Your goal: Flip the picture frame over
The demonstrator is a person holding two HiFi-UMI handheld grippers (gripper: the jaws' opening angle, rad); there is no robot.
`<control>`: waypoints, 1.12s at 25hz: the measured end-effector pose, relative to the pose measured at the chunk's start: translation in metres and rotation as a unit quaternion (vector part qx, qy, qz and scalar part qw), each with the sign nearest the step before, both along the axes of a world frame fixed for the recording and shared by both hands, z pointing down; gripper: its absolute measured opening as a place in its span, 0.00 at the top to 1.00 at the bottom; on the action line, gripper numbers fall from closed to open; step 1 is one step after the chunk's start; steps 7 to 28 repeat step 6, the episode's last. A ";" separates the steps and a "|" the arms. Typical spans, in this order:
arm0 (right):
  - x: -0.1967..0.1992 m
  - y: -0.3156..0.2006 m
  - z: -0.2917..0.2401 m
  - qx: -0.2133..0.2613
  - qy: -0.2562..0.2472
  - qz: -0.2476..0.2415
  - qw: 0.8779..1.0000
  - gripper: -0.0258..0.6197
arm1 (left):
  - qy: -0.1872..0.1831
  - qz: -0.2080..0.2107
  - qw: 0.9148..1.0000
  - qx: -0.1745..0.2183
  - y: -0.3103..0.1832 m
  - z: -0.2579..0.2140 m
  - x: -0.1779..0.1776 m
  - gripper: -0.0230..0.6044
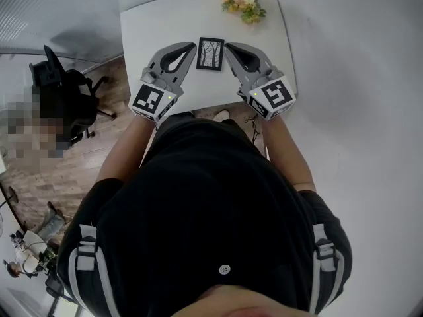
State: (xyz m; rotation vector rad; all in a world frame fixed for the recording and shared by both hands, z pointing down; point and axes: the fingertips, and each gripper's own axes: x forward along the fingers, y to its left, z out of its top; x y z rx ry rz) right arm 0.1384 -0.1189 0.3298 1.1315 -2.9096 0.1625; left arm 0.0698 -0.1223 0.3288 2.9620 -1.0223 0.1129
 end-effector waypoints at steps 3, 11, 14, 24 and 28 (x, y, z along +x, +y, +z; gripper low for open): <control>-0.002 -0.001 0.000 -0.001 0.000 0.001 1.000 0.95 | -0.001 -0.003 1.000 -0.003 -0.001 0.004 -0.005 0.96; -0.005 -0.003 -0.001 -0.001 0.000 0.002 1.000 0.95 | 0.000 -0.005 1.000 -0.002 -0.004 0.006 -0.009 0.96; -0.005 -0.003 -0.001 -0.001 0.000 0.002 1.000 0.95 | 0.000 -0.005 1.000 -0.002 -0.004 0.006 -0.009 0.96; -0.005 -0.003 -0.001 -0.001 0.000 0.002 1.000 0.95 | 0.000 -0.005 1.000 -0.002 -0.004 0.006 -0.009 0.96; -0.005 -0.003 -0.001 -0.001 0.000 0.002 1.000 0.95 | 0.000 -0.005 1.000 -0.002 -0.004 0.006 -0.009 0.96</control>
